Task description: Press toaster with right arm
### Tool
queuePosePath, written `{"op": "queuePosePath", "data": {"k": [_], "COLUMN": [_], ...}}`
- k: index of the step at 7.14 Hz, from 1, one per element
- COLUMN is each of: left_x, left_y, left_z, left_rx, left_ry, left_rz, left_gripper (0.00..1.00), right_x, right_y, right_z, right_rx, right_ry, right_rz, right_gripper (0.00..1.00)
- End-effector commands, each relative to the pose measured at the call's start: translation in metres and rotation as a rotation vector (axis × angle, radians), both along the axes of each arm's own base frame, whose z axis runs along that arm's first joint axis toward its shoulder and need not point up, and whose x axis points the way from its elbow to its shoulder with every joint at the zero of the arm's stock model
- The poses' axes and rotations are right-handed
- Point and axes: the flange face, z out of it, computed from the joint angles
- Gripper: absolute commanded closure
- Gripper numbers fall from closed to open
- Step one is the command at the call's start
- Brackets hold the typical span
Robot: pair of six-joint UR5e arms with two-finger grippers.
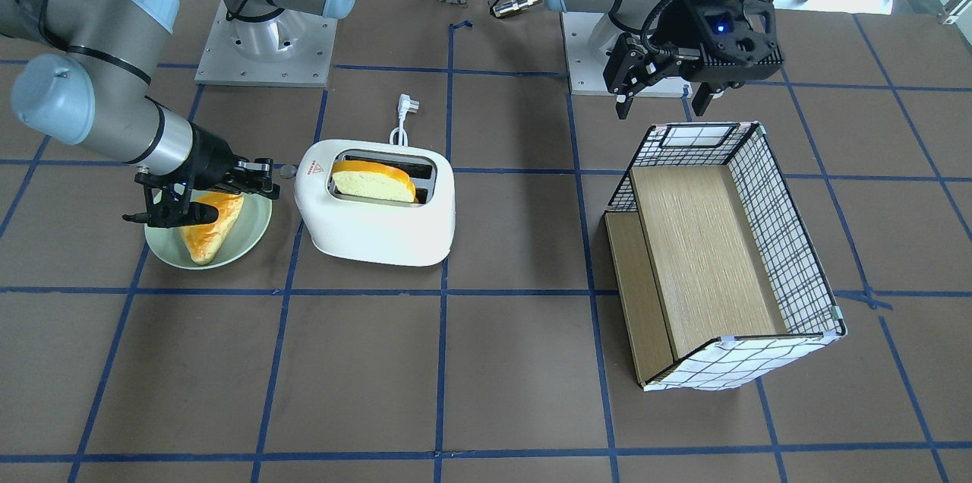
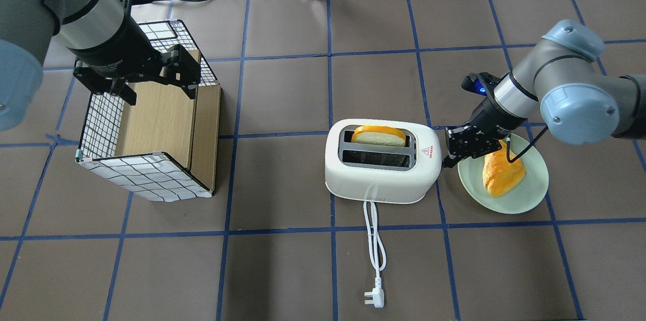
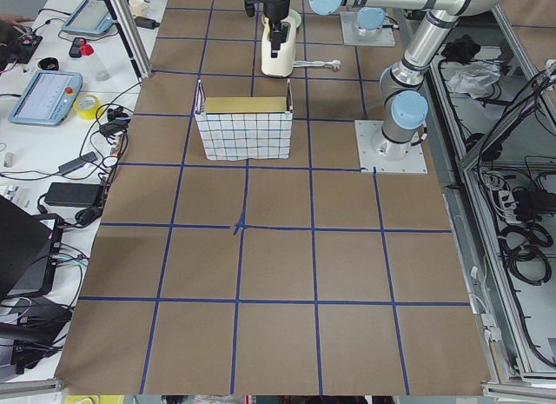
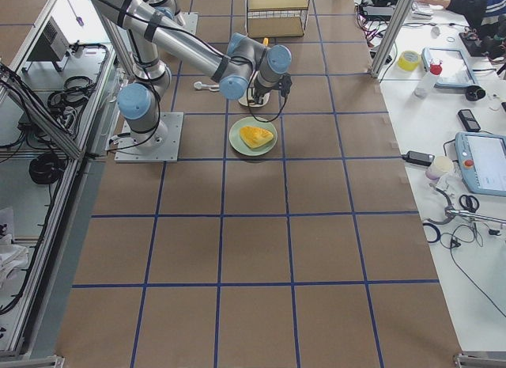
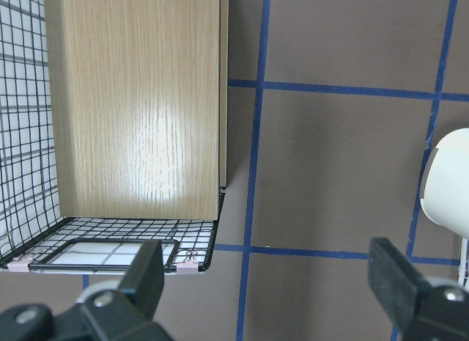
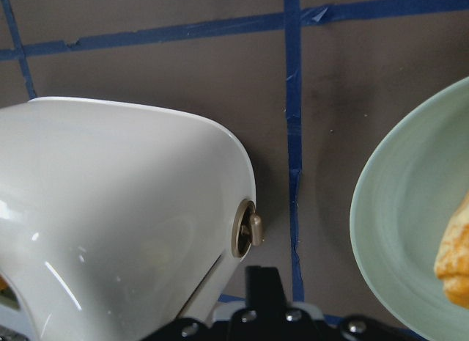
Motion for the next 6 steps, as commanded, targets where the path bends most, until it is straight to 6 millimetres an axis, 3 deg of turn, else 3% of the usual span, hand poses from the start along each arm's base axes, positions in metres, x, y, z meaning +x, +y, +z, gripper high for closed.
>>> {"op": "queuePosePath", "data": {"k": [1, 3, 4, 6], "left_x": [0.000, 0.000, 0.000, 0.000], "left_y": [0.000, 0.000, 0.000, 0.000], "left_z": [0.000, 0.001, 0.001, 0.001], "left_rx": [0.000, -0.001, -0.001, -0.001], "left_ry": [-0.002, 0.000, 0.000, 0.000], "left_rz": [0.000, 0.000, 0.000, 0.000], "left_gripper": [0.00, 0.00, 0.00, 0.00], "right_x": [-0.005, -0.003, 0.008, 0.078], "right_y": [-0.010, -0.027, -0.032, -0.029], "right_z": [0.055, 0.138, 0.174, 0.224], "right_rx": [-0.051, -0.092, -0.109, -0.177], "right_ry": [0.073, 0.215, 0.299, 0.376], "right_rz": [-0.055, -0.076, -0.094, -0.099], "right_gripper": [1.00, 1.00, 0.96, 0.81]}}
